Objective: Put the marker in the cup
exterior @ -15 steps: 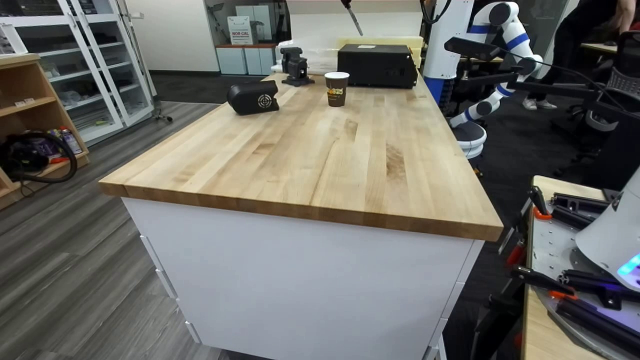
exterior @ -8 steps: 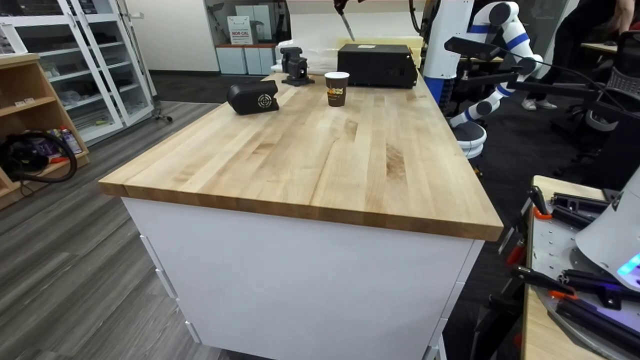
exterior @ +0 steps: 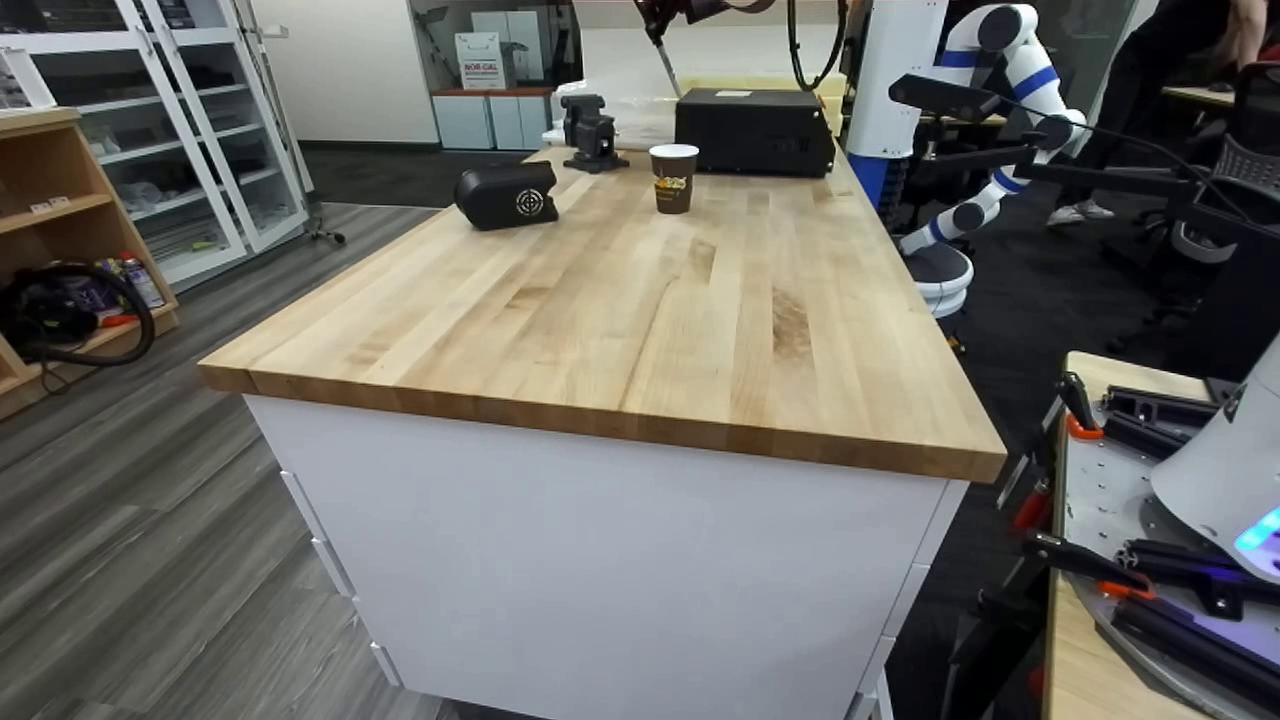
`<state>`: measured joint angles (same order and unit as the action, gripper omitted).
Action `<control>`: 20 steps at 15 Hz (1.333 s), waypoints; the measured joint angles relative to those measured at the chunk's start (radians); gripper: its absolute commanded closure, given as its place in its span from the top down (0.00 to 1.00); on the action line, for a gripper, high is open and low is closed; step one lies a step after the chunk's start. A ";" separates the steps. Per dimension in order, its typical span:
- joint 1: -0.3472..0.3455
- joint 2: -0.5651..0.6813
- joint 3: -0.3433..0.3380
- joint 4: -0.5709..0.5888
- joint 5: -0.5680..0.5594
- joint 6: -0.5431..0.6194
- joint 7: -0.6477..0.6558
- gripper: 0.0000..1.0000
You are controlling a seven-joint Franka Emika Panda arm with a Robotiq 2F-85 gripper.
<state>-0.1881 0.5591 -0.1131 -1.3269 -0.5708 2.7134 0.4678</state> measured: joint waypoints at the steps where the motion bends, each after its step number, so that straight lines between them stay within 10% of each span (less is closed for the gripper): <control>1: 0.000 0.010 0.006 0.010 0.012 0.000 -0.002 0.05; 20: 0.008 0.056 0.024 0.044 0.054 -0.002 -0.013 0.05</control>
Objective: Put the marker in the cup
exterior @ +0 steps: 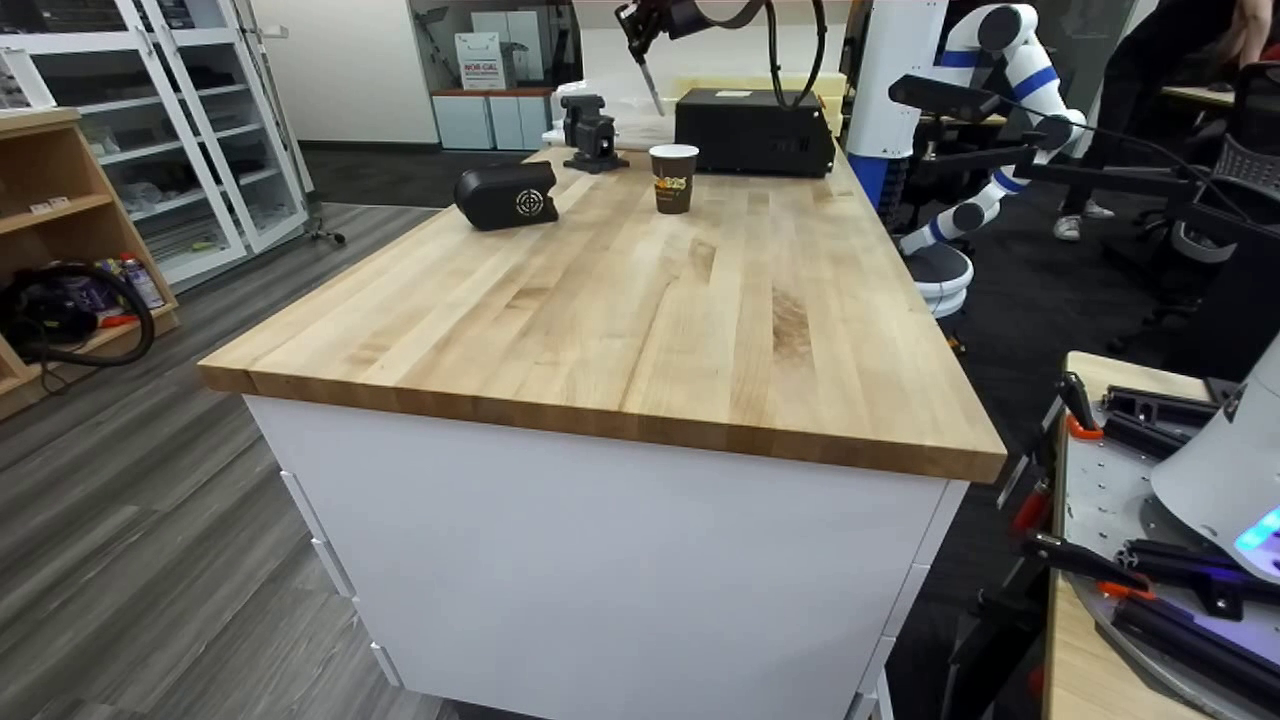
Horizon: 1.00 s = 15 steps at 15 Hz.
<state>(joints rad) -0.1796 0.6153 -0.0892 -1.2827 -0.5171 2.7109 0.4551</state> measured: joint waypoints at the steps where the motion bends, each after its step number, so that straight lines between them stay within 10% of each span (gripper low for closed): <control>1: 0.001 0.000 0.000 -0.001 0.000 0.000 0.000 0.05; 15: 0.039 -0.009 -0.022 -0.072 -0.013 0.002 0.056 0.05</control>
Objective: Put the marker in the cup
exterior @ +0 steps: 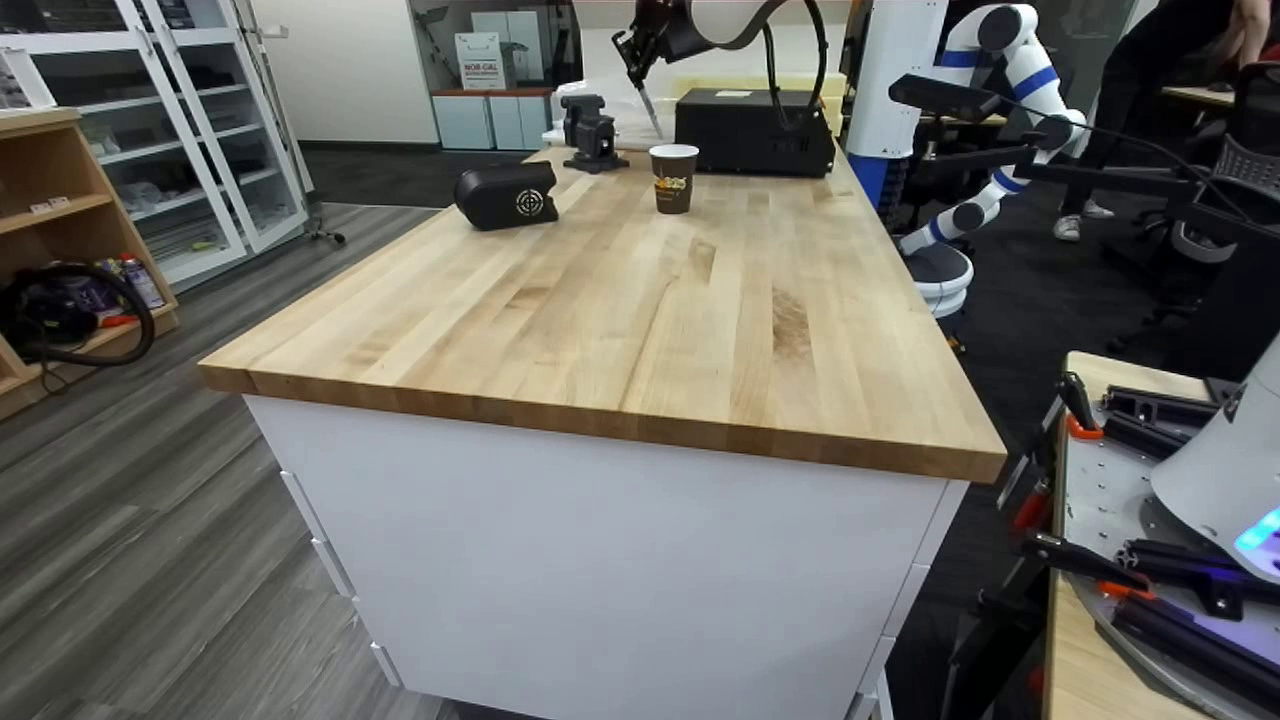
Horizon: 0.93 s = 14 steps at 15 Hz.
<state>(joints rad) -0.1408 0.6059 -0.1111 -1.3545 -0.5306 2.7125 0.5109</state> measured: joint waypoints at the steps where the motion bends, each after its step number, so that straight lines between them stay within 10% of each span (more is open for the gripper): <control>1: 0.006 -0.002 -0.007 -0.008 -0.005 0.000 0.010 0.05; 14: 0.054 -0.058 -0.092 -0.115 -0.125 0.024 0.084 0.05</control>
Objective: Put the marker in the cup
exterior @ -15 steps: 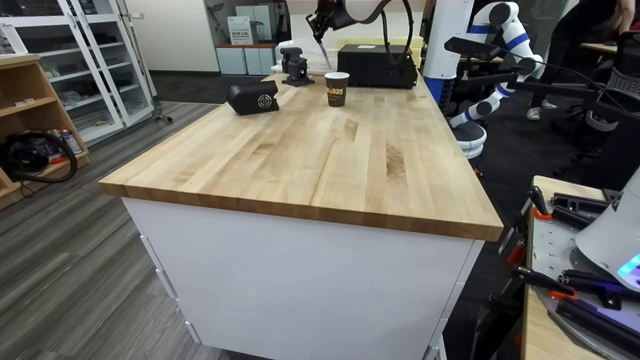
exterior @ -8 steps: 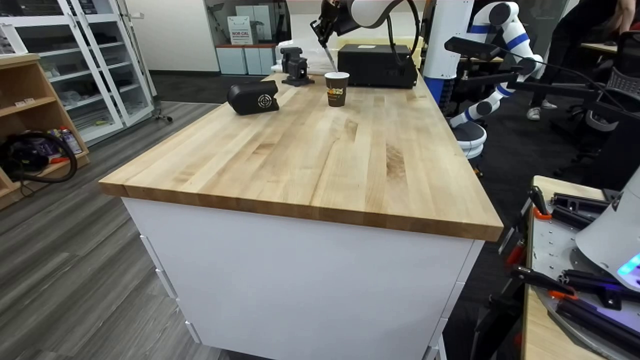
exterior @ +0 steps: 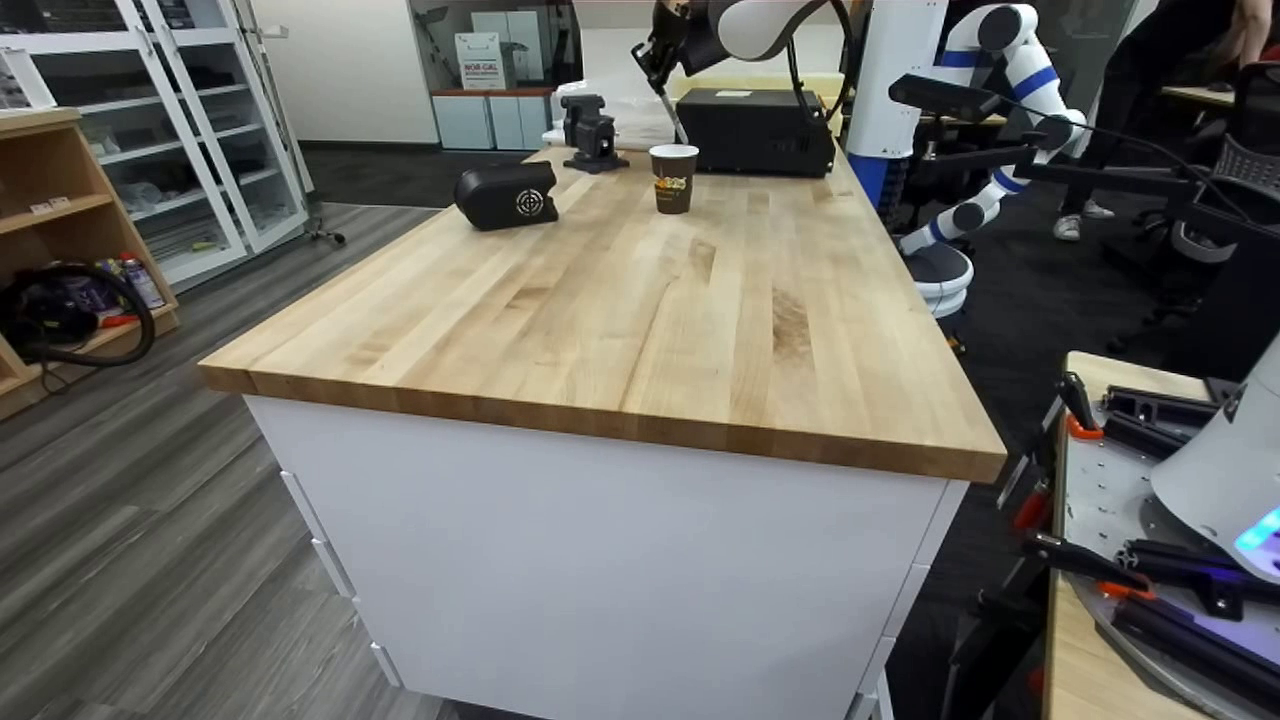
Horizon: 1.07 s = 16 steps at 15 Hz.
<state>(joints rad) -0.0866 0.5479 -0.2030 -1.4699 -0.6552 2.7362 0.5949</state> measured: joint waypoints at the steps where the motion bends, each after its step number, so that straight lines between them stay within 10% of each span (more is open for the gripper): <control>1: 0.000 0.000 -0.005 -0.004 -0.008 0.011 0.006 0.05; 16: -0.003 0.030 -0.079 -0.032 -0.028 0.144 0.019 0.05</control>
<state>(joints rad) -0.0896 0.5779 -0.2818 -1.5016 -0.6829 2.8800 0.6143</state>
